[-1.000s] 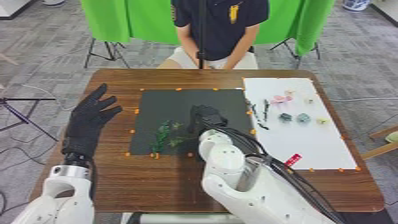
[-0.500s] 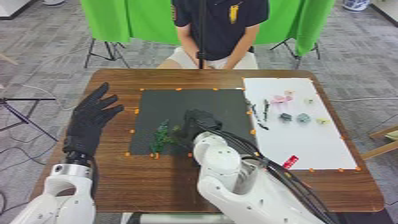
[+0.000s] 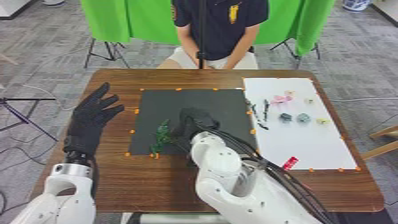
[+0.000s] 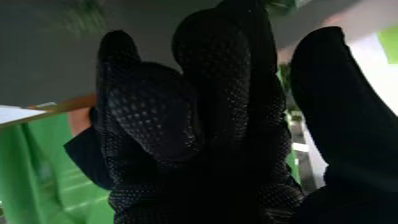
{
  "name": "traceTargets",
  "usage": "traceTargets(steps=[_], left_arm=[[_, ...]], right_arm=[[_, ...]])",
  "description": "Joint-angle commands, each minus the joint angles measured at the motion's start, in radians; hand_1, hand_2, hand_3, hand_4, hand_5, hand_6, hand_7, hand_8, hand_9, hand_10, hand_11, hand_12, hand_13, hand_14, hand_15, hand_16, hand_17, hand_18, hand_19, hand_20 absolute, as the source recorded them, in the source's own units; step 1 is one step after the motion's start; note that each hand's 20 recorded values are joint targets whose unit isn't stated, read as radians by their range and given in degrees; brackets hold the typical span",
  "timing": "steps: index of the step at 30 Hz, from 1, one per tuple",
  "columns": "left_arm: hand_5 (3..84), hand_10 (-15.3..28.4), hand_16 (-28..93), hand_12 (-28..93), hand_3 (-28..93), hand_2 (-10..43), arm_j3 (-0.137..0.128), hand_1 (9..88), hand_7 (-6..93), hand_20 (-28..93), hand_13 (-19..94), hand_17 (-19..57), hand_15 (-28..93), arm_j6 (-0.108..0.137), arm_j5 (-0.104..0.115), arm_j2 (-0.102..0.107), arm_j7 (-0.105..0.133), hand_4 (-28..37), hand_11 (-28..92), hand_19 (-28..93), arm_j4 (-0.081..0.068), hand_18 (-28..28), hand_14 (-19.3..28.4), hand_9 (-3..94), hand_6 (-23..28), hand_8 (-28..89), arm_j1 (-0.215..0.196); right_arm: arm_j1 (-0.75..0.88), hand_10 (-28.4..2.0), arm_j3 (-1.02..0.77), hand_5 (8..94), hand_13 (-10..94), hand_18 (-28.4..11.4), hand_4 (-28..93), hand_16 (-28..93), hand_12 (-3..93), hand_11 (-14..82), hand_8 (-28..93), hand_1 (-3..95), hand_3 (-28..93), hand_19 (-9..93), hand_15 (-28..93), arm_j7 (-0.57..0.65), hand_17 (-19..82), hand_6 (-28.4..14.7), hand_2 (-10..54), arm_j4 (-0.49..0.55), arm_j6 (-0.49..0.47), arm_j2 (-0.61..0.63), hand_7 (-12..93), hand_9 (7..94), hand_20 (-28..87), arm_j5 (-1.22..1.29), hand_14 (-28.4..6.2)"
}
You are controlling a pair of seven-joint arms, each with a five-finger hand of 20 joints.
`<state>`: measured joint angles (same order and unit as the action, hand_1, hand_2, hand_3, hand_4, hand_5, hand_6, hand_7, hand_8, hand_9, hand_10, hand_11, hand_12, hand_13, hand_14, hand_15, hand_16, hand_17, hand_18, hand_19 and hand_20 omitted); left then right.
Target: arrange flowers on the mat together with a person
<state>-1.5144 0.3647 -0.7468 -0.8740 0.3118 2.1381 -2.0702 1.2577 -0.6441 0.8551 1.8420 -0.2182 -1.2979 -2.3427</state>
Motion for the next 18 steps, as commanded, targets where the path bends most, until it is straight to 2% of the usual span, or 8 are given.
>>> traceTargets(steps=[1,5,8,11,13,14,16,18], left_arm=[[33.4,17.8,-11,6,79,7.7,-0.006,25.4,11.1,15,27,-8.3,50,0.005,0.009,-0.001,0.009,-27.2,24,47,-0.001,22.0,24.5,32.5,5.7,-10,-0.032],[33.2,17.8,-10,6,78,8.2,-0.006,24.7,11.6,15,28,-8.2,49,0.005,0.01,-0.005,0.022,-27.3,25,47,-0.005,22.1,24.4,33.0,5.6,-10,-0.032],[33.1,17.5,-10,6,78,8.4,-0.004,24.2,12.4,15,28,-8.3,49,0.011,0.017,-0.003,0.039,-27.6,25,46,-0.005,22.1,24.7,33.2,5.3,-11,-0.036],[33.1,17.3,-10,6,78,8.2,-0.009,23.9,13.0,16,28,-8.3,49,0.012,0.016,-0.007,0.048,-28.0,25,46,-0.003,22.3,24.7,33.2,5.0,-11,-0.046],[33.1,17.2,-10,6,78,8.0,-0.015,23.3,13.2,16,28,-8.3,49,0.012,0.014,-0.011,0.05,-28.1,25,46,-0.002,22.4,24.9,33.2,4.9,-11,-0.053],[33.2,17.2,-10,6,78,7.9,-0.018,23.1,13.2,16,28,-8.3,49,0.015,0.015,-0.009,0.054,-28.1,25,46,-0.001,22.4,24.9,33.2,4.8,-11,-0.058],[33.4,17.0,-9,7,78,7.8,-0.004,22.8,13.2,16,28,-8.4,49,0.037,0.038,0.011,0.093,-28.2,24,46,0.0,22.4,24.9,33.2,4.7,-11,-0.071],[33.7,16.9,-9,7,78,7.7,0.001,22.7,13.1,16,28,-8.4,49,0.046,0.047,0.018,0.111,-28.2,24,46,0.001,22.5,25.0,33.4,4.6,-11,-0.078]], right_arm=[[-0.017,-11.1,-0.05,89.2,90,-21.5,-17,20,18.2,39.1,-10,37.7,65,93,60,-0.037,46,0.4,-4.9,0.07,0.105,0.038,14,93.7,-16,0.022,-9.7],[0.025,-11.4,-0.134,87.4,89,-21.4,-17,19,18.5,36.0,-10,35.4,66,93,59,-0.095,45,0.5,-3.8,0.148,0.222,0.098,14,93.7,-16,0.149,-10.0],[0.092,-13.2,-0.235,83.6,82,-21.9,-18,18,19.5,30.0,-10,33.2,68,89,58,-0.154,35,0.1,-0.9,0.212,0.298,0.148,15,90.8,-16,0.26,-12.4],[0.176,-14.2,-0.345,79.8,75,-22.0,-19,15,18.6,27.9,-11,31.0,70,78,55,-0.216,25,-0.3,1.0,0.271,0.361,0.206,16,85.2,-5,0.381,-13.9],[0.265,-14.6,-0.483,76.9,71,-22.3,-20,14,17.7,26.6,-11,29.8,71,73,54,-0.312,20,-0.5,1.5,0.301,0.334,0.207,16,81.1,2,0.572,-14.7],[0.292,-14.7,-0.533,75.1,69,-22.1,-21,14,17.1,26.3,-12,29.4,72,69,53,-0.287,18,-0.7,1.5,0.321,0.329,0.205,17,79.0,5,0.655,-14.9],[0.366,-15.9,-0.616,71.7,63,-21.8,-21,13,16.2,24.4,-12,25.6,72,64,52,-0.395,14,-1.2,3.9,0.325,0.354,0.214,16,75.1,8,0.785,-16.6],[0.423,-16.3,-0.726,67.7,55,-21.9,-23,11,15.6,23.2,-12,21.3,72,57,51,-0.442,8,-1.8,5.7,0.328,0.263,0.183,16,69.2,12,0.952,-17.7]])
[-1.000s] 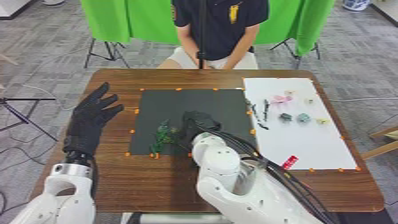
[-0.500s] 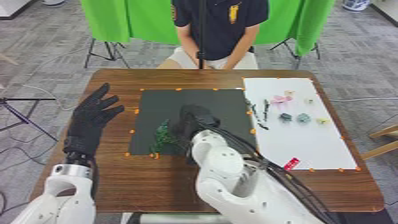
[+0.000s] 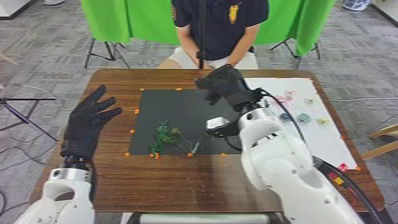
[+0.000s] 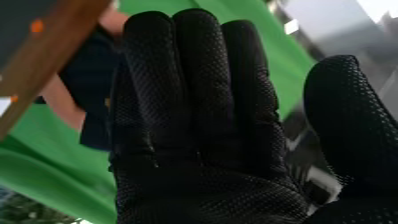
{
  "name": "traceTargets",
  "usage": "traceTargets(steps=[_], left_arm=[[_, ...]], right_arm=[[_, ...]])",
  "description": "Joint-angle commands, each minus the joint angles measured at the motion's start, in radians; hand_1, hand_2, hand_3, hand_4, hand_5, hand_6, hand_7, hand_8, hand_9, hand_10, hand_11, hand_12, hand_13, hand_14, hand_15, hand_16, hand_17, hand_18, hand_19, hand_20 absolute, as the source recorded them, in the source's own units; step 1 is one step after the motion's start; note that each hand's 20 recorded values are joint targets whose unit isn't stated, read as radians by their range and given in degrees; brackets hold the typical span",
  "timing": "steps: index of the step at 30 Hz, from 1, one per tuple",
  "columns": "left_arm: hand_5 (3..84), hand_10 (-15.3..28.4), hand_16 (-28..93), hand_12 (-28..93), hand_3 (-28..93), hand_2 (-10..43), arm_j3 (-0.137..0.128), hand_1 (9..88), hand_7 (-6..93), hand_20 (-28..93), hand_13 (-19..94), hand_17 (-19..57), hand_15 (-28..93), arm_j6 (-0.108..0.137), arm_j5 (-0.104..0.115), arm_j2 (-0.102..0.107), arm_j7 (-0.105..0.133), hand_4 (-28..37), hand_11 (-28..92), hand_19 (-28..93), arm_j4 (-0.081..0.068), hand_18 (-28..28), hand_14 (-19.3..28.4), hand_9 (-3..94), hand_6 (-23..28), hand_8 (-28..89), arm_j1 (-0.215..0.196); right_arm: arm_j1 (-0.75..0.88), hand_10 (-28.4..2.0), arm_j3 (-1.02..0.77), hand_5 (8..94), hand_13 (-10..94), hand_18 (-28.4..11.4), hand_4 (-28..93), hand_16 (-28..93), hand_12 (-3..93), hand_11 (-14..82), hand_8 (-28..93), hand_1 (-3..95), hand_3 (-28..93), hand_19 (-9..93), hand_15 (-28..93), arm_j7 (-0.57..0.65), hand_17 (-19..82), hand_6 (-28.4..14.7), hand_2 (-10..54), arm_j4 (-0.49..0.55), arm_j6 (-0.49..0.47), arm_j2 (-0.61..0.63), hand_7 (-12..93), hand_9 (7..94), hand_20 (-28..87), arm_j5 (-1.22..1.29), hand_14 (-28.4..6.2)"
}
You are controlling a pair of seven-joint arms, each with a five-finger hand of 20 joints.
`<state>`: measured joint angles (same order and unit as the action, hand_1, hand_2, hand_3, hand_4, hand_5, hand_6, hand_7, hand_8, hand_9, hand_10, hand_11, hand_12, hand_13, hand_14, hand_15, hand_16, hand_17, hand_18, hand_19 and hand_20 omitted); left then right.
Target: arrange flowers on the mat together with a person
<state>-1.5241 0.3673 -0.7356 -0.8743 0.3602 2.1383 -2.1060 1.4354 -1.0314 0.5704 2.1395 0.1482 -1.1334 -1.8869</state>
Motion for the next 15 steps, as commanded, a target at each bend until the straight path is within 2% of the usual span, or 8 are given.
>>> traceTargets(steps=[1,3,4,7,13,15], left_arm=[[33.7,16.9,-9,7,79,7.6,0.013,22.7,13.0,16,28,-8.4,49,0.039,0.037,0.019,0.065,-28.2,24,46,-0.001,22.5,25.0,33.4,4.5,-11,-0.041],[33.7,16.9,-9,7,79,7.5,0.007,22.5,13.1,16,28,-8.4,49,0.037,0.031,0.013,0.059,-28.2,24,47,0.001,22.6,25.0,33.8,4.4,-11,-0.044],[33.7,16.9,-9,7,79,7.5,0.011,22.4,13.1,16,28,-8.3,49,0.035,0.033,0.015,0.064,-28.2,24,47,-0.002,22.7,25.1,33.9,4.4,-11,-0.039],[33.8,16.9,-9,7,79,7.5,0.009,22.2,12.8,16,28,-8.3,49,0.028,0.028,0.009,0.059,-28.3,24,47,-0.002,22.7,25.2,34.1,4.1,-11,-0.042],[33.1,16.8,-9,7,78,7.4,0.009,21.8,12.2,16,28,-8.3,49,0.01,0.016,-0.012,0.044,-28.3,24,47,-0.01,22.8,25.3,34.4,3.1,-11,-0.035],[32.6,16.6,-9,7,79,7.3,0.01,21.7,12.0,16,28,-8.3,49,0.009,0.015,-0.012,0.046,-28.3,23,47,-0.01,22.8,25.3,34.5,2.6,-11,-0.036]], right_arm=[[0.271,-16.9,-0.363,64.1,51,-22.5,-24,10,15.1,22.1,-12,19.9,72,55,50,-0.186,5,-1.7,5.8,0.033,-0.089,0.019,16,65.2,13,0.546,-18.6],[0.314,-17.4,-0.413,61.2,48,-23.0,-25,10,14.5,20.6,-12,18.7,72,54,48,-0.245,4,-1.6,5.8,0.026,-0.115,0.004,16,62.2,13,0.635,-19.4],[0.332,-17.3,-0.44,60.0,48,-23.0,-25,10,14.3,19.9,-12,18.1,72,53,47,-0.279,3,-1.7,6.1,0.017,-0.148,-0.001,16,61.0,13,0.687,-19.5],[0.388,-16.1,-0.498,56.0,43,-22.9,-26,11,13.8,17.3,-13,17.2,74,49,42,-0.344,1,-0.7,6.1,-0.014,-0.215,-0.026,16,56.1,14,0.832,-19.1],[0.468,-15.7,-0.536,51.8,40,-22.1,-27,12,13.7,14.1,-13,16.9,76,45,37,-0.427,-1,0.5,6.0,-0.034,-0.197,-0.032,16,51.6,15,0.926,-19.0],[0.494,-15.6,-0.55,50.6,39,-21.9,-28,13,13.7,13.5,-13,16.7,77,44,36,-0.452,-1,0.9,6.0,-0.031,-0.189,-0.038,15,50.5,16,0.924,-19.1]])
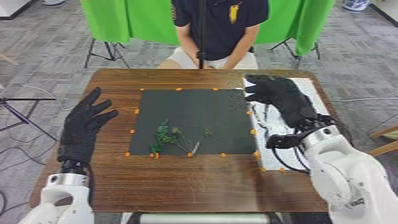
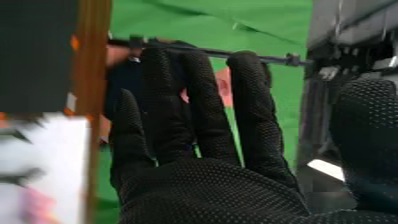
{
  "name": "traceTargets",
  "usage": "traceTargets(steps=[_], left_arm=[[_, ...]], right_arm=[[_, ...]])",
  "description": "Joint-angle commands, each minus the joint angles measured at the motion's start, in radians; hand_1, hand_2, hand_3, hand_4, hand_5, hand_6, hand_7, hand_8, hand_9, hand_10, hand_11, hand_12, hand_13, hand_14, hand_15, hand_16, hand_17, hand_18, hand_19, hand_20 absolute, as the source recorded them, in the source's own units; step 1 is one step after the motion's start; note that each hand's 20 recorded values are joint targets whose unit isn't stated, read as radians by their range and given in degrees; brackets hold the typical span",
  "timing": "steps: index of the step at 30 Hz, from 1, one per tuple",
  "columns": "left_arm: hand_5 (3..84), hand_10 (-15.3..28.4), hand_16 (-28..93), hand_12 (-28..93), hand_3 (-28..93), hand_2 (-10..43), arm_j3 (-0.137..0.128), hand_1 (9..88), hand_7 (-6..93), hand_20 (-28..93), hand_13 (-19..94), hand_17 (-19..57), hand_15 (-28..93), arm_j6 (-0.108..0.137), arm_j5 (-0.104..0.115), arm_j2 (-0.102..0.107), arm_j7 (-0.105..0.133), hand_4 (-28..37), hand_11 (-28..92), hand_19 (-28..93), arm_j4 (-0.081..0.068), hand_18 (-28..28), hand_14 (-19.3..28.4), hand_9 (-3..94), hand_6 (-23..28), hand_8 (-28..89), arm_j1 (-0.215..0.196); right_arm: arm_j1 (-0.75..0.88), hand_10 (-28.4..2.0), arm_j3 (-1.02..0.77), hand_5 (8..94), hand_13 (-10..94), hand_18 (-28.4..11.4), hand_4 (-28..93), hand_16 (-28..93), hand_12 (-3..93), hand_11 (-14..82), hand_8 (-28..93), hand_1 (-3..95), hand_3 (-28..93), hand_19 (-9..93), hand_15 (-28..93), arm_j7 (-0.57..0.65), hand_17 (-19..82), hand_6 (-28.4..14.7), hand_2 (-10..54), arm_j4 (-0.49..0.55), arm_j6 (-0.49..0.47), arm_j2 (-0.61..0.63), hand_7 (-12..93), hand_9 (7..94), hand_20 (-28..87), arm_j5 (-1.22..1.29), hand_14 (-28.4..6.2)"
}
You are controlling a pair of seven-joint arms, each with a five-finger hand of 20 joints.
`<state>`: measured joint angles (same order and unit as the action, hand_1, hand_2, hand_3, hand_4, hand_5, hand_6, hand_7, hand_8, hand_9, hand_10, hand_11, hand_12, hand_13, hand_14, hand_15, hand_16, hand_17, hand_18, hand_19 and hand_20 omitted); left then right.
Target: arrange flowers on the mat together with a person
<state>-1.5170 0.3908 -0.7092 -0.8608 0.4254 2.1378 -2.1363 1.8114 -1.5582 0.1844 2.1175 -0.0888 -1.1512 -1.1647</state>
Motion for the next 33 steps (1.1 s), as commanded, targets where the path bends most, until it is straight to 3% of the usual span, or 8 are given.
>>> traceTargets(steps=[1,7,20,33], left_arm=[[32.5,16.5,-9,7,78,7.3,-0.001,21.6,12.0,16,28,-8.3,49,-0.017,-0.014,-0.029,-0.024,-28.3,23,47,-0.01,22.8,25.3,34.5,2.5,-11,-0.008],[31.5,15.5,-9,7,79,7.2,-0.006,21.4,12.2,16,28,-8.3,49,-0.027,-0.019,-0.041,-0.034,-28.3,21,47,-0.012,22.9,25.3,33.8,1.4,-11,-0.017],[30.8,15.6,-8,7,79,7.0,-0.011,21.2,12.5,16,28,-8.3,48,-0.035,-0.026,-0.048,-0.044,-28.3,20,47,-0.011,23.0,25.1,33.1,1.1,-11,-0.014],[29.9,15.3,-8,7,79,6.8,0.0,21.3,12.6,16,28,-8.3,48,-0.023,-0.01,-0.033,-0.031,-28.3,19,47,-0.01,22.9,25.3,32.7,0.9,-12,-0.017]], right_arm=[[0.127,-15.3,-0.032,49.7,39,-21.8,-28,13,13.7,13.1,-13,16.5,77,44,35,-0.065,-1,1.3,6.0,-0.008,0.042,-0.024,15,50.1,16,0.205,-19.1],[0.157,-14.6,-0.046,46.3,36,-21.8,-28,14,13.9,10.8,-13,15.3,78,42,31,-0.087,-1,2.5,6.1,-0.016,0.022,-0.021,14,47.2,16,0.215,-19.1],[0.19,-14.9,-0.067,45.8,36,-21.8,-28,16,14.2,10.2,-13,14.9,79,41,29,-0.103,-1,2.8,6.4,-0.012,0.02,-0.024,14,46.6,17,0.226,-19.2],[0.19,-14.9,-0.066,45.7,36,-22.0,-28,16,14.2,10.3,-13,14.9,79,42,30,-0.092,-1,2.9,6.3,-0.02,0.014,-0.023,14,46.7,17,0.249,-19.2]])
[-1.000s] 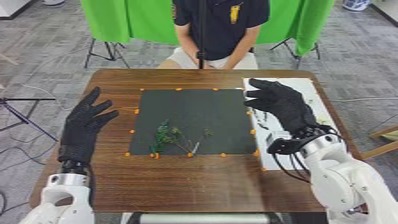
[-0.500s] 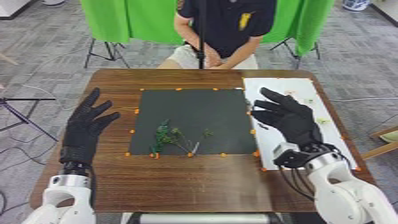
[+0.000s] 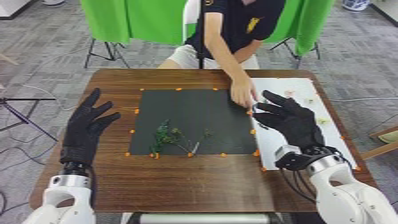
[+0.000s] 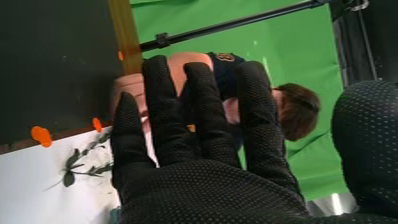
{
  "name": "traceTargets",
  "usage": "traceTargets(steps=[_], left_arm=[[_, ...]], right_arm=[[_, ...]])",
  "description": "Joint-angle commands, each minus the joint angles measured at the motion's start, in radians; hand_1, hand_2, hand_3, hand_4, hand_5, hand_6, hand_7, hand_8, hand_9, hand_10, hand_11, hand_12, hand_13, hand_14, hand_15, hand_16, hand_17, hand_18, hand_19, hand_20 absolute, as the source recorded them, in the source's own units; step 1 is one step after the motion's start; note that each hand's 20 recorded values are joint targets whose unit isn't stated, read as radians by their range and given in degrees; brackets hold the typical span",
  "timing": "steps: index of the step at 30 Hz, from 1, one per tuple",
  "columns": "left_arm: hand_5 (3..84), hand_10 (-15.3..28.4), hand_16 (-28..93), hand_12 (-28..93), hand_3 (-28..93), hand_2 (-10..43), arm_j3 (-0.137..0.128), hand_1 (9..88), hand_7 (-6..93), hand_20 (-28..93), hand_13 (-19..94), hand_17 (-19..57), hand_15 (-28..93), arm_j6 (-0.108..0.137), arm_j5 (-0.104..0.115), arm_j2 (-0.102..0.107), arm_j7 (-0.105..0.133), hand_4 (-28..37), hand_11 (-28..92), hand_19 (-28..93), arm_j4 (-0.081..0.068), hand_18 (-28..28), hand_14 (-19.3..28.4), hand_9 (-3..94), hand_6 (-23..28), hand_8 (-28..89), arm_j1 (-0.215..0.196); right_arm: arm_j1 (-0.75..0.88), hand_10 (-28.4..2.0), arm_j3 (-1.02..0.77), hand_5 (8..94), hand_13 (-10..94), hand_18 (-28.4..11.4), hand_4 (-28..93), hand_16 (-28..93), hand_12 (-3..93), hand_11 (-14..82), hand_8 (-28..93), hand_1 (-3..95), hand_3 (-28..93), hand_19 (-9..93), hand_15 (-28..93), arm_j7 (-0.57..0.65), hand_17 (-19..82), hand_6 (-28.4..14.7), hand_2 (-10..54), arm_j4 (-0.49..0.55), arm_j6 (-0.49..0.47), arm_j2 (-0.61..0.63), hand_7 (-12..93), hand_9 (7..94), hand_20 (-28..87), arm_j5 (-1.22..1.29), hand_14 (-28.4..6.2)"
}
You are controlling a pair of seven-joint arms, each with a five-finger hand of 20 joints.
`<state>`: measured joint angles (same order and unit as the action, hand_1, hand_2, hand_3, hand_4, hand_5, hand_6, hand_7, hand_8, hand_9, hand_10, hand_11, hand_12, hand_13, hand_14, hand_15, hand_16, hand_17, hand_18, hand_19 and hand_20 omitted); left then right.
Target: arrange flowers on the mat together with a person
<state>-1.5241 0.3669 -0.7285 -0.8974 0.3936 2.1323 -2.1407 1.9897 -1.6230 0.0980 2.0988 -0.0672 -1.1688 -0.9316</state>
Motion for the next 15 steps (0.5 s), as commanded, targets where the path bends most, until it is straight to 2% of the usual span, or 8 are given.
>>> traceTargets(steps=[1,15], left_arm=[[29.8,15.3,-8,7,79,6.8,0.006,21.3,12.7,16,28,-8.3,48,-0.004,0.006,0.001,-0.003,-28.3,19,47,-0.005,22.9,25.3,32.6,0.8,-12,-0.013],[29.5,15.9,-8,7,79,6.7,-0.012,21.3,12.9,16,28,-8.2,48,-0.011,-0.007,-0.016,-0.02,-28.3,20,47,0.001,22.9,25.3,33.3,1.0,-12,-0.029]], right_arm=[[0.013,-14.9,0.001,45.8,36,-22.0,-28,16,14.2,10.4,-13,14.9,79,42,30,-0.007,-1,2.8,6.3,-0.002,-0.005,-0.004,14,46.8,17,0.015,-19.2],[0.007,-14.8,0.009,46.0,36,-22.1,-28,16,14.2,10.6,-12,14.9,79,42,30,0.003,-1,2.8,6.4,-0.007,-0.005,-0.015,14,47.1,17,0.014,-19.0]])
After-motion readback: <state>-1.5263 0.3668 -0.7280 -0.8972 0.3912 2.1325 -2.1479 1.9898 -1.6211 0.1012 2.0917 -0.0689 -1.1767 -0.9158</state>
